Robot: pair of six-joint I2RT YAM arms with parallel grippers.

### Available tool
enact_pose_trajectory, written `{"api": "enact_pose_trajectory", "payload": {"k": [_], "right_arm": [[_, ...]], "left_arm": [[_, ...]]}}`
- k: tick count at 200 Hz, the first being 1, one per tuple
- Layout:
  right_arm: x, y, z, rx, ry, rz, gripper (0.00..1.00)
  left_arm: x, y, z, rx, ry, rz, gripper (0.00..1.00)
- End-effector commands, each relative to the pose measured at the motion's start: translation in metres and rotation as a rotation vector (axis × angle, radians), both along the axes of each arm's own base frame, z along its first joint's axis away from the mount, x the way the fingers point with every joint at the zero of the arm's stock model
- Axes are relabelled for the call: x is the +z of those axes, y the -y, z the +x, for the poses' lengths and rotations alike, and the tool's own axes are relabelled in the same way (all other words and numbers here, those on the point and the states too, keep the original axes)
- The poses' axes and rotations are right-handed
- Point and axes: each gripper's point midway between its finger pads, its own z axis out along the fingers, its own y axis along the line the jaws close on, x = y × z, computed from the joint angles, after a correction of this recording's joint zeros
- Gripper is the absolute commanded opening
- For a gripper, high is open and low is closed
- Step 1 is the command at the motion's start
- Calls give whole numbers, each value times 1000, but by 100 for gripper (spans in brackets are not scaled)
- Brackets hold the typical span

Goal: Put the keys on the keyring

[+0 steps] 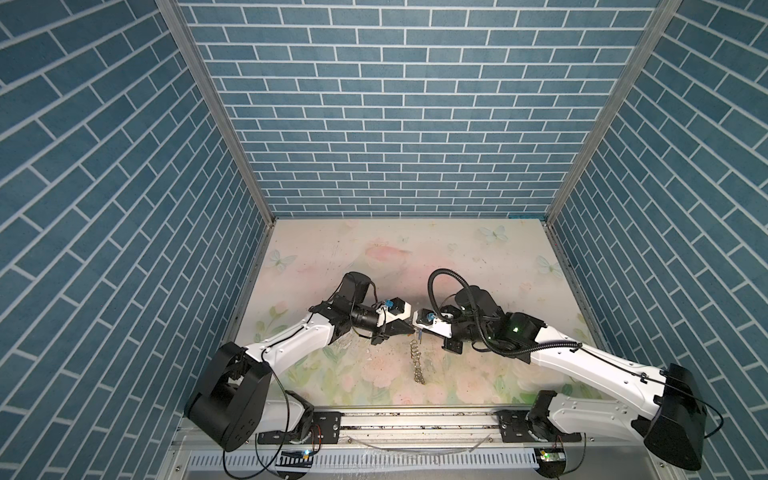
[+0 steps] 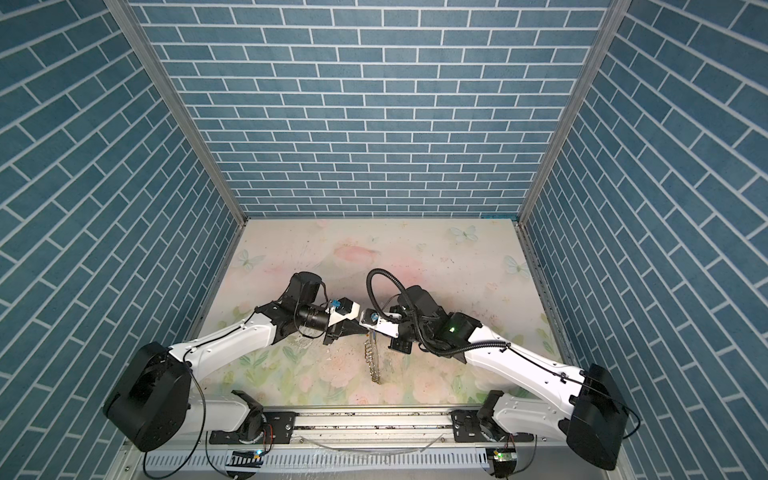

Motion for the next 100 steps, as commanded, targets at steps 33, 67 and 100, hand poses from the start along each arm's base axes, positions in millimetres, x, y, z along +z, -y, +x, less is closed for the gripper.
{"api": "enact_pose_trajectory", "payload": {"k": [33, 67, 100], "right_arm": [[-6, 0, -13, 62, 18, 17, 0], [-4, -4, -15, 80, 36, 29, 0], [-3, -4, -18, 89, 28, 30, 0]], "left_arm": [[9, 4, 5, -16, -17, -31, 0], [3, 5, 6, -23, -66, 7, 0], [-1, 5, 8, -18, -83, 33, 0]]}}
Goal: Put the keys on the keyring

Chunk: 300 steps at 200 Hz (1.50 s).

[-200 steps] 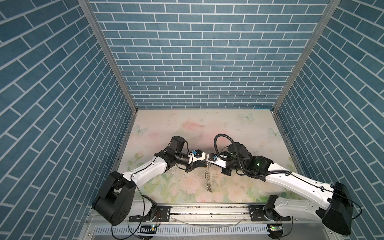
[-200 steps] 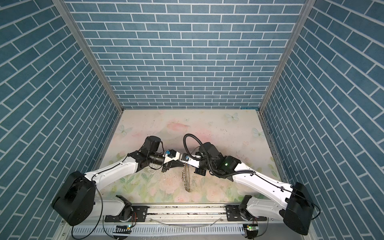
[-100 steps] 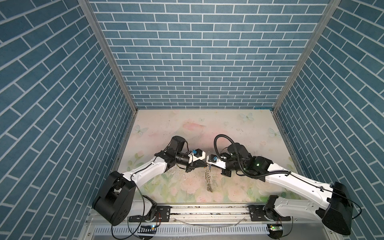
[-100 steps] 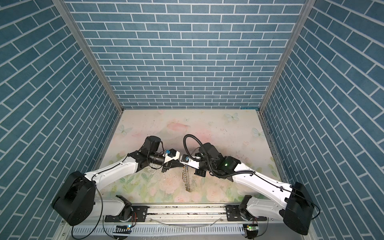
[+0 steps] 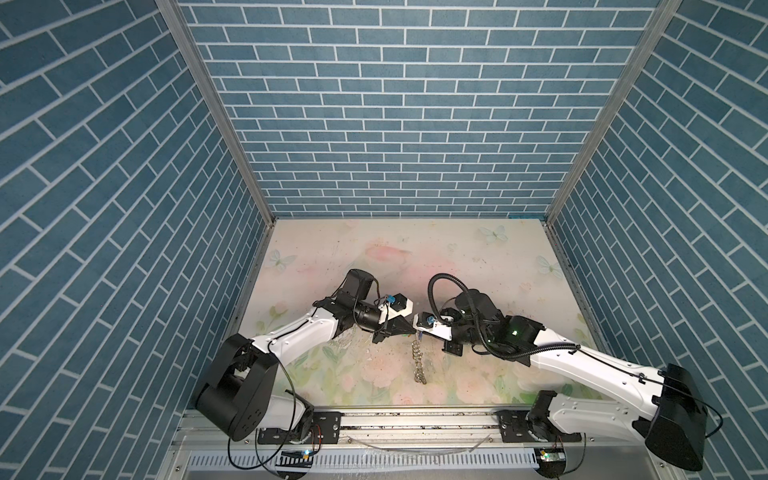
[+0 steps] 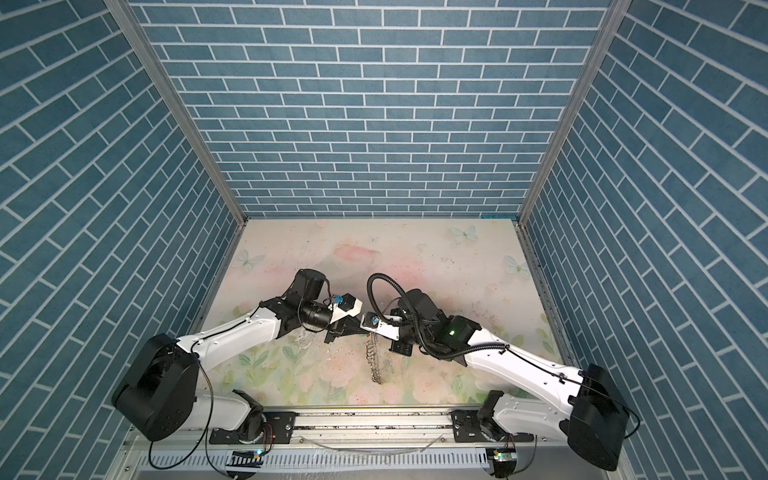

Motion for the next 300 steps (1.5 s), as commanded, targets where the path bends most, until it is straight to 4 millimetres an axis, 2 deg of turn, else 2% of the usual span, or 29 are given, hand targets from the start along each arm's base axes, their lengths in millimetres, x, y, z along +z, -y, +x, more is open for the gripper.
{"api": "enact_pose_trajectory", "payload": {"k": [1, 66, 124, 193, 266, 300], "right_arm": [[4, -5, -16, 87, 14, 29, 0], [15, -7, -13, 92, 46, 46, 0], [14, -6, -10, 90, 66, 31, 0], [11, -10, -26, 280, 89, -18, 0], [17, -18, -24, 349, 100, -19, 0], [27, -21, -21, 336, 147, 34, 0]], "left_arm": [[1, 1, 7, 7, 4, 21, 0], [-12, 4, -2, -42, -53, 96, 0], [-15, 3, -6, -63, -54, 108, 0], [-18, 2, -20, -139, -32, 126, 0], [-19, 3, -29, -193, -3, 112, 0], [-21, 5, -29, -199, -24, 123, 0]]}}
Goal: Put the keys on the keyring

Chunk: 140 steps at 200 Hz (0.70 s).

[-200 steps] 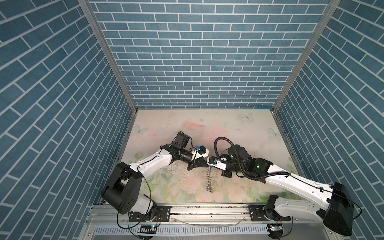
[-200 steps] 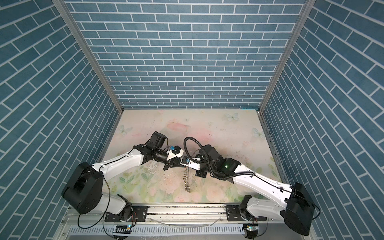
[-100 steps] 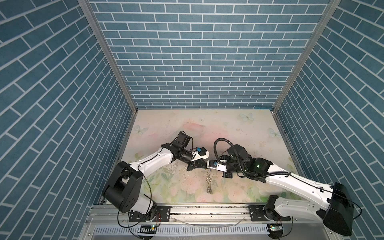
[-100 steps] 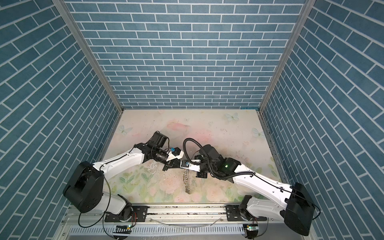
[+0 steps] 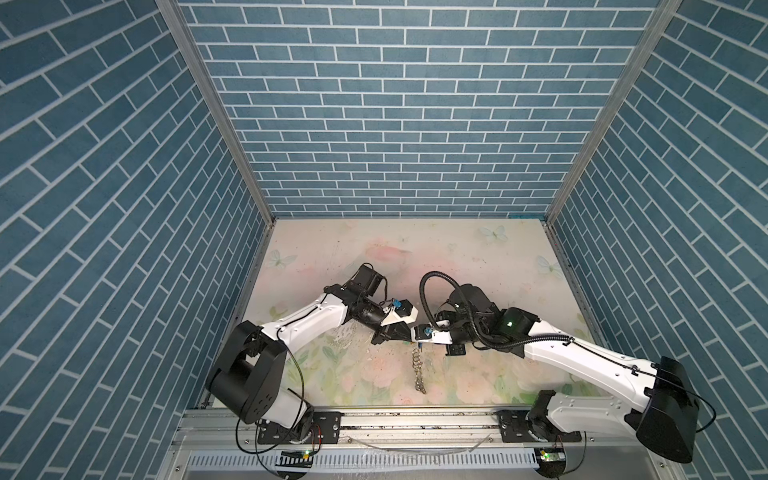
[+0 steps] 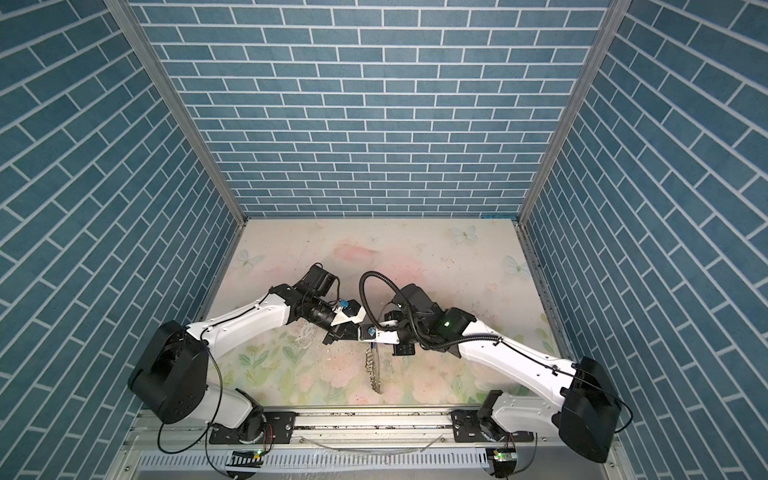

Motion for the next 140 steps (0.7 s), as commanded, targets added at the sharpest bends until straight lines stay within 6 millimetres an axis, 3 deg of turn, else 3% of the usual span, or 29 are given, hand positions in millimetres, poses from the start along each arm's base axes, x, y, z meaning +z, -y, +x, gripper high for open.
{"api": "enact_pose_trajectory", "payload": {"k": [1, 26, 55, 98, 122, 140], "right_arm": [[32, -20, -6, 103, 67, 132, 0], [41, -18, -8, 92, 82, 180, 0], [37, -13, -13, 75, 56, 203, 0], [26, -7, -3, 10, 24, 167, 0], [27, 1, 18, -97, 35, 132, 0], [30, 10, 50, -279, 60, 107, 0]], "left_arm": [[-16, 3, -7, -25, -22, 57, 0], [-14, 4, -1, 2, -22, 45, 0], [-12, 4, 12, 68, -5, 24, 0], [-13, 1, 6, 40, 21, 7, 0], [-5, -1, 2, 33, 64, -40, 0], [0, -3, 6, 57, 73, -80, 0]]}}
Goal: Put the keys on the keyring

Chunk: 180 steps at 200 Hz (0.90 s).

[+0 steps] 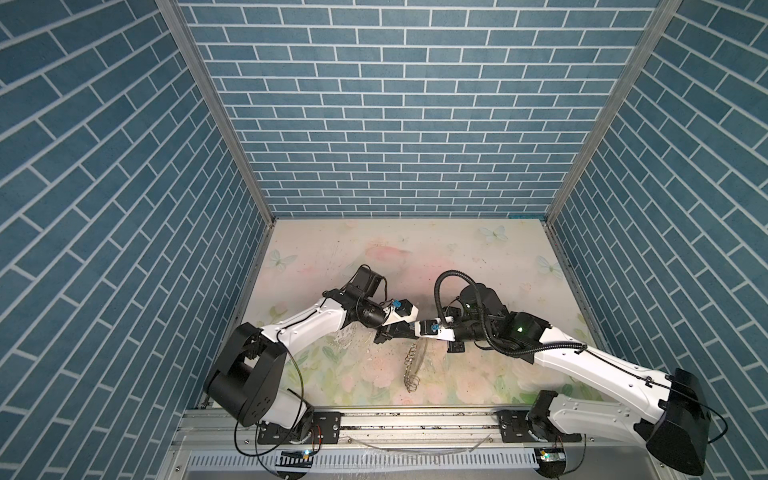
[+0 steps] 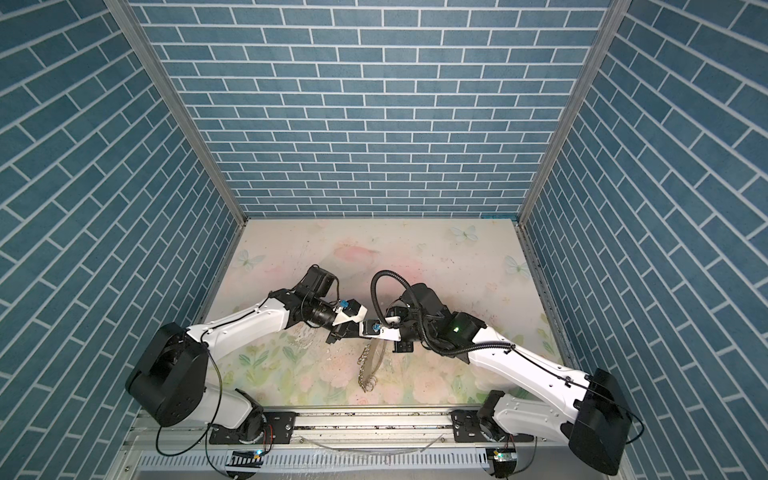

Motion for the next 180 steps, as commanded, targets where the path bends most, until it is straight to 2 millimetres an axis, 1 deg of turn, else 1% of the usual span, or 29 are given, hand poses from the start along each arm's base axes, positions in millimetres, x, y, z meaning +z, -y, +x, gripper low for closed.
{"api": "enact_pose_trajectory", "payload": {"k": [1, 19, 27, 30, 44, 61, 81, 96, 108, 132, 146, 180], "right_arm": [[2, 12, 36, -218, -10, -29, 0], [3, 22, 50, -344, -101, -72, 0], [1, 24, 50, -375, -136, -89, 0], [1, 25, 50, -387, -150, -90, 0], [-3, 30, 52, -451, -195, -102, 0], [-5, 32, 46, -467, -240, -82, 0], [-2, 26, 35, -447, -318, -33, 0], [-3, 22, 28, -436, -380, -16, 0], [-9, 20, 27, -438, -409, -25, 0], [-24, 19, 31, -454, -410, -69, 0], [-28, 19, 37, -473, -385, -79, 0], [-16, 12, 53, -496, -291, -26, 0]], "left_arm": [[0, -5, 1, 23, 10, -29, 0], [6, -8, 12, 79, 22, -81, 0], [12, -8, 21, 121, 44, -109, 0], [9, -10, 22, 136, 35, -111, 0], [16, -12, 34, 197, 41, -153, 0], [21, -11, 47, 270, 44, -195, 0], [23, -9, 59, 344, 19, -260, 0], [25, -10, 61, 374, -5, -307, 0], [24, -11, 63, 396, -15, -320, 0], [29, -10, 68, 415, -26, -340, 0], [33, -9, 69, 420, -21, -348, 0], [31, -6, 74, 475, -48, -305, 0]]}}
